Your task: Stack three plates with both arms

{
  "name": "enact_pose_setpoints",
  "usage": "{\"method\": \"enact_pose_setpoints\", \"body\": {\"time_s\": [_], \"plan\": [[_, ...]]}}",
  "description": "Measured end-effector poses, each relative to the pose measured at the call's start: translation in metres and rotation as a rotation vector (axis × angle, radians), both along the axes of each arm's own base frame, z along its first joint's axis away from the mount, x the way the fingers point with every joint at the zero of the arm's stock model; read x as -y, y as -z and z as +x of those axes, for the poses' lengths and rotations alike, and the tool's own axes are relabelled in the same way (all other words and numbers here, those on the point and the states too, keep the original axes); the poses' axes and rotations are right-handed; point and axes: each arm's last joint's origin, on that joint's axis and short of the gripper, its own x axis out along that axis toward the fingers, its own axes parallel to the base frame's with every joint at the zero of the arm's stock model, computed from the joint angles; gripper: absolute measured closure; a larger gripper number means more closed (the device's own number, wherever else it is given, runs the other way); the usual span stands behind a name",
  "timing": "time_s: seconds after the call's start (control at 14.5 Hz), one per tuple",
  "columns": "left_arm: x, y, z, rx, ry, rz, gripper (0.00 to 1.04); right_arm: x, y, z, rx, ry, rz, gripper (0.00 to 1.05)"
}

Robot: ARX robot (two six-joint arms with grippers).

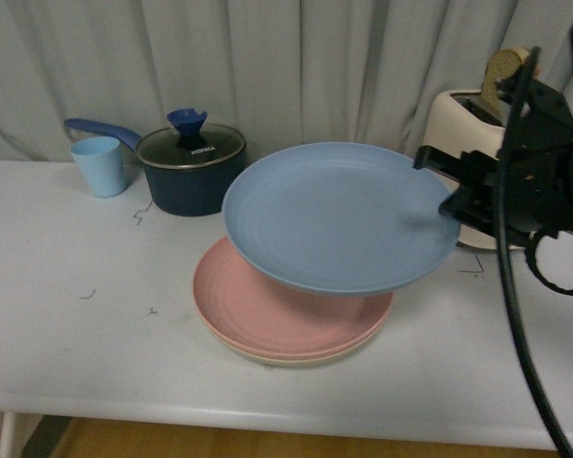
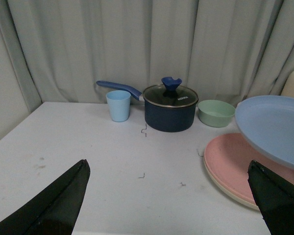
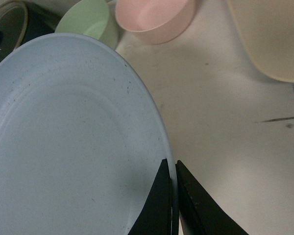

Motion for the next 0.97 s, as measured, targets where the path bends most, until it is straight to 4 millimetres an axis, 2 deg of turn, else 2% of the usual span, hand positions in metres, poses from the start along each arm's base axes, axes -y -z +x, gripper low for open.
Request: {"method": "enact_pose_setpoints", "body": {"time_s": [0.14,0.35,0.55,0.69,0.97], "plan": [[0.0,0.0,0.0,0.0,0.0,0.0,0.07,-0.024,0.008,0.011,-0.039,-0.014,-0.02,1.02],[0.0,0.0,0.0,0.0,0.0,0.0,0.07,-0.036,0.021,0.023,-0.119,0.013,-0.043,1.02],[0.0,0.0,0.0,0.0,0.0,0.0,0.07,-0.056,0.022,0.025,-0.145,-0.023,-0.047,1.02],[0.0,0.0,0.0,0.0,0.0,0.0,0.07,-0.06,0.031,0.023,-0.192,-0.025,-0.07,1.02],[0.0,0.0,0.0,0.0,0.0,0.0,0.07,-0.053,0.028,0.024,-0.175,0.028,-0.071,0.58]]}}
